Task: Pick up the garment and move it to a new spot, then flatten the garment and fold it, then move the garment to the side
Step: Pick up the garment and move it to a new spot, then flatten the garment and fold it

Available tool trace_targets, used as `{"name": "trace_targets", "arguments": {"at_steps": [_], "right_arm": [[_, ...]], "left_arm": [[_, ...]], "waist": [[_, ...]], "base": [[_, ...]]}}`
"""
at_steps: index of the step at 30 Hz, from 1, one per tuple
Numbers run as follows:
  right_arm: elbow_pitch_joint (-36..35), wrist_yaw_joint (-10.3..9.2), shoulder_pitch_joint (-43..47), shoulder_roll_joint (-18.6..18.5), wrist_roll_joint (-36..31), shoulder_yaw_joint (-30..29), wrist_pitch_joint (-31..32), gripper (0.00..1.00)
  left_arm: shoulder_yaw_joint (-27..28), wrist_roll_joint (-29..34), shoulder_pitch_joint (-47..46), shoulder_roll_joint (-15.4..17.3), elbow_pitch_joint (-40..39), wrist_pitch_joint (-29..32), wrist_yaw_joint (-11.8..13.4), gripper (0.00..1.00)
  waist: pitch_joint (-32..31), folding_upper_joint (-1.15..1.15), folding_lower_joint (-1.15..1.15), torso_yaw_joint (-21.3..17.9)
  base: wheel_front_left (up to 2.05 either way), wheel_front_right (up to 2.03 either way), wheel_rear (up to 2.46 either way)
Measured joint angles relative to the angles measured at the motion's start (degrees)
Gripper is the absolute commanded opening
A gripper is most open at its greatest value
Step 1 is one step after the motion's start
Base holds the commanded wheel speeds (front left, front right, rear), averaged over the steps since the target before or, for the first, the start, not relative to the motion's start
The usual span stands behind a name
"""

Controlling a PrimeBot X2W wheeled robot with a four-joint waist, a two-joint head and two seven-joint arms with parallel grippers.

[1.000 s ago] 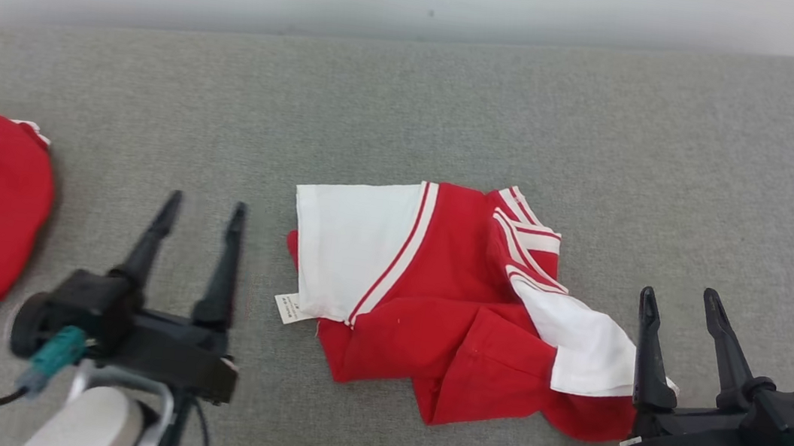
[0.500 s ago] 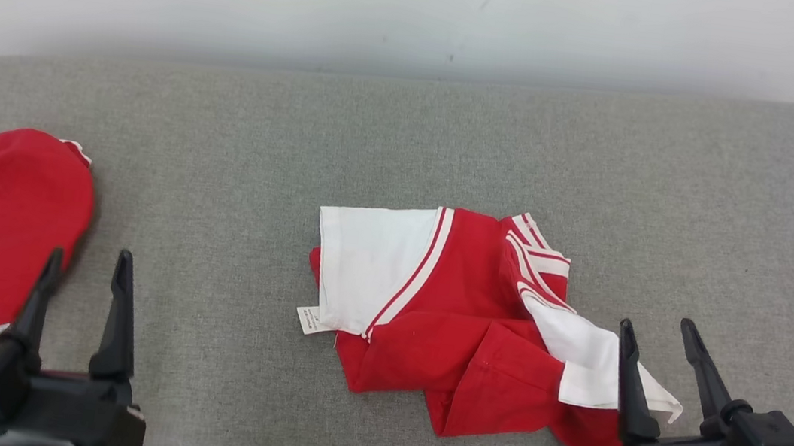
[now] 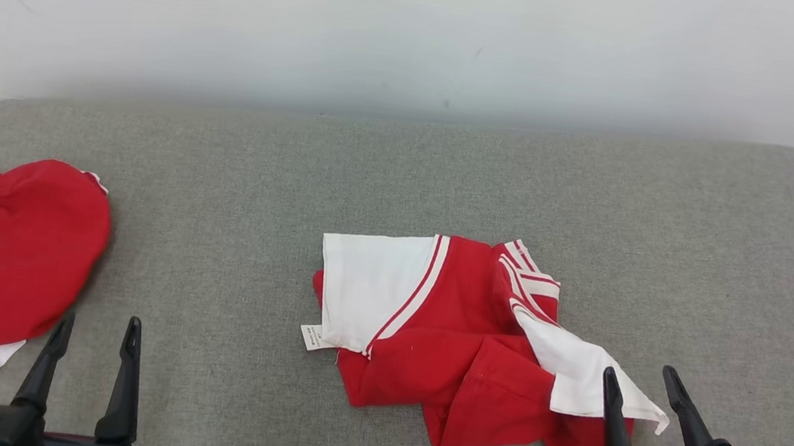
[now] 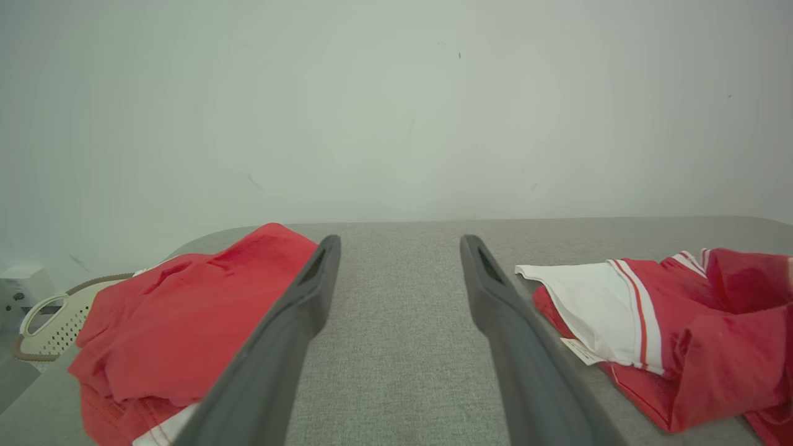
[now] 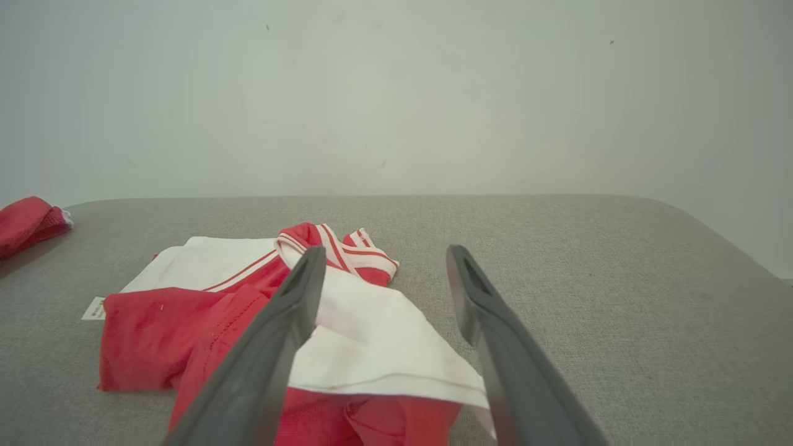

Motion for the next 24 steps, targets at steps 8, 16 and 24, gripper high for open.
{"name": "trace_targets", "arguments": {"at_steps": [8,16,24], "right_arm": [[-1.07,0.0,1.29,0.02,-0.04,-0.25,1.0,1.0],[-1.53,0.0,1.43,0.18,-0.27,-0.44,1.41,1.0],[-1.59,0.0,0.83,-3.31,-1.38,4.27,4.91,1.0]], "left_arm": [[0.2,1.05,0.82,-0.56,1.01,0.0,-0.9,1.0],[-0.07,1.54,0.81,-0.97,1.82,0.0,-1.4,1.0],[-0.7,1.89,0.09,-1.77,2.44,0.0,-1.92,1.0]], "waist": [[-0.59,0.0,0.0,-0.38],[-0.59,0.0,0.01,-0.27],[0.26,0.0,0.01,-0.12]], "base": [[0.0,0.0,0.0],[0.0,0.0,0.0],[0.0,0.0,0.0]]}}
